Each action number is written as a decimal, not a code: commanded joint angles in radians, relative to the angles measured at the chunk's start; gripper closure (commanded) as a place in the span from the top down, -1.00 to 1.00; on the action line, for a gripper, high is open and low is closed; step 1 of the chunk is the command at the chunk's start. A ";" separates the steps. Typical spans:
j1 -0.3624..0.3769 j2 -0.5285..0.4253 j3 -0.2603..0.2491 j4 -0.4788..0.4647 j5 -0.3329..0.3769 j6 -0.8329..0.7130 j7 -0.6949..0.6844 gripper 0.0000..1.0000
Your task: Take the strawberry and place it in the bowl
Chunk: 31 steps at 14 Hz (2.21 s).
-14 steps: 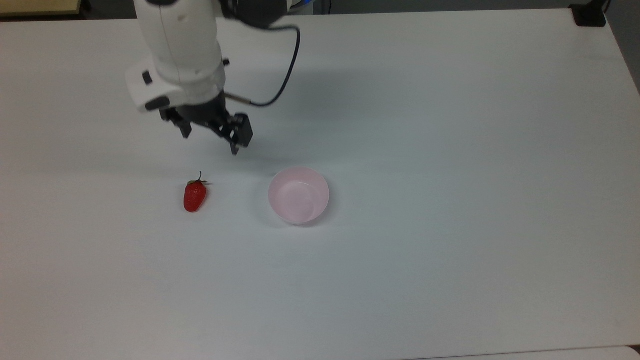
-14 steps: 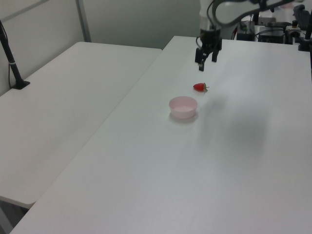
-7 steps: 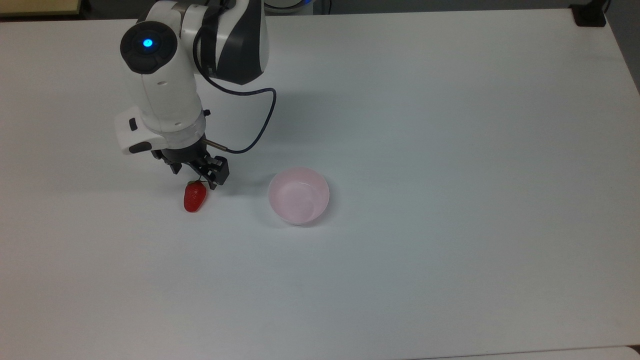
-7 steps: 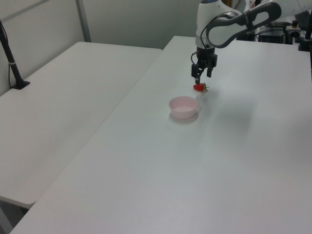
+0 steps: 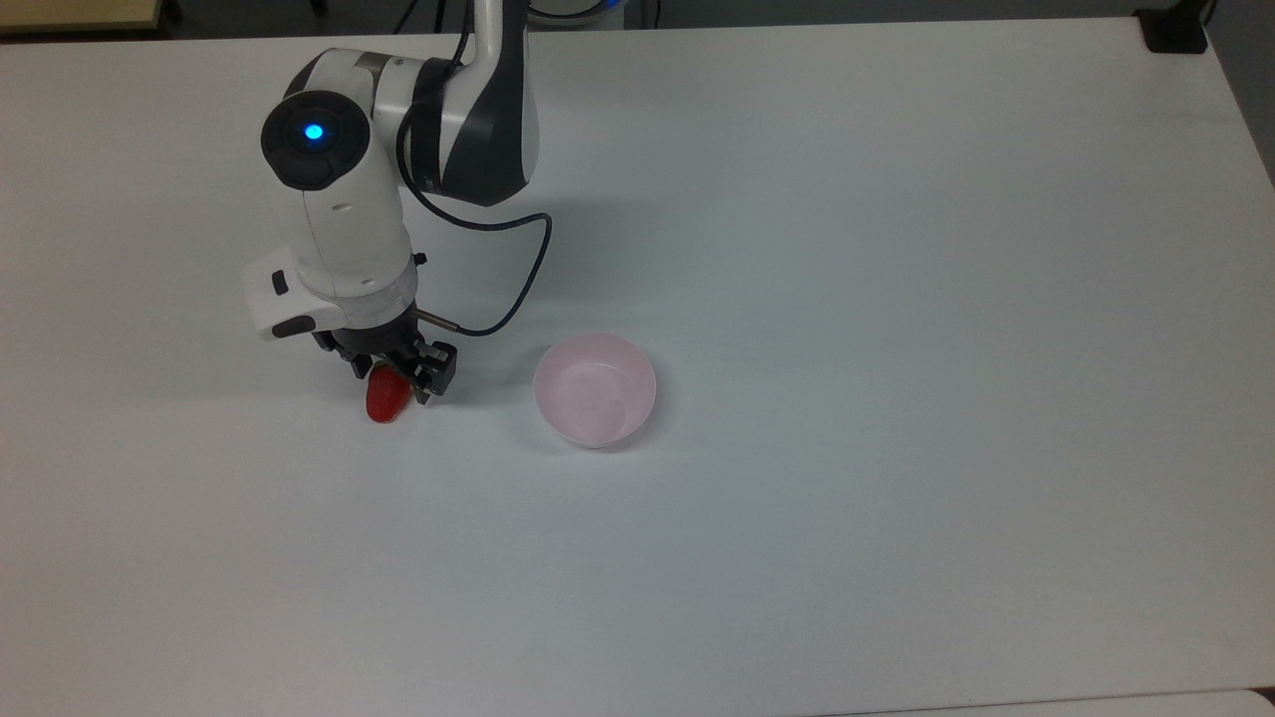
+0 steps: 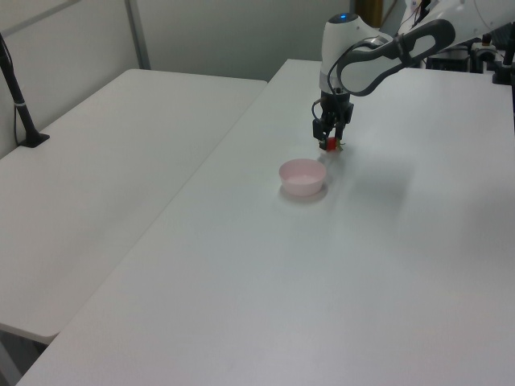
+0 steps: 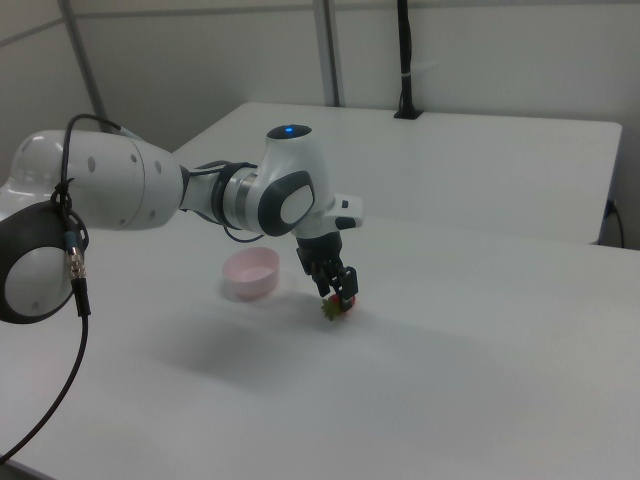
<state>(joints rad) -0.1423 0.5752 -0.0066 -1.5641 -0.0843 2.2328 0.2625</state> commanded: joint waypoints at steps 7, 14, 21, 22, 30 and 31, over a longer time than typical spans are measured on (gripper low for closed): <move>0.016 -0.121 0.025 -0.002 -0.049 -0.094 -0.080 -0.53; 0.144 -0.135 0.082 0.002 -0.046 -0.190 -0.005 -0.52; 0.199 -0.065 0.082 0.004 -0.057 -0.085 0.047 -0.29; 0.201 -0.061 0.082 0.004 -0.057 -0.076 0.050 -0.21; 0.197 -0.164 0.077 0.009 -0.057 -0.218 0.040 1.00; 0.194 -0.196 0.074 0.009 -0.057 -0.269 0.032 1.00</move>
<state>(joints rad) 0.0455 0.4761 0.0813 -1.5279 -0.1290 2.0669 0.2872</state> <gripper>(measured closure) 0.000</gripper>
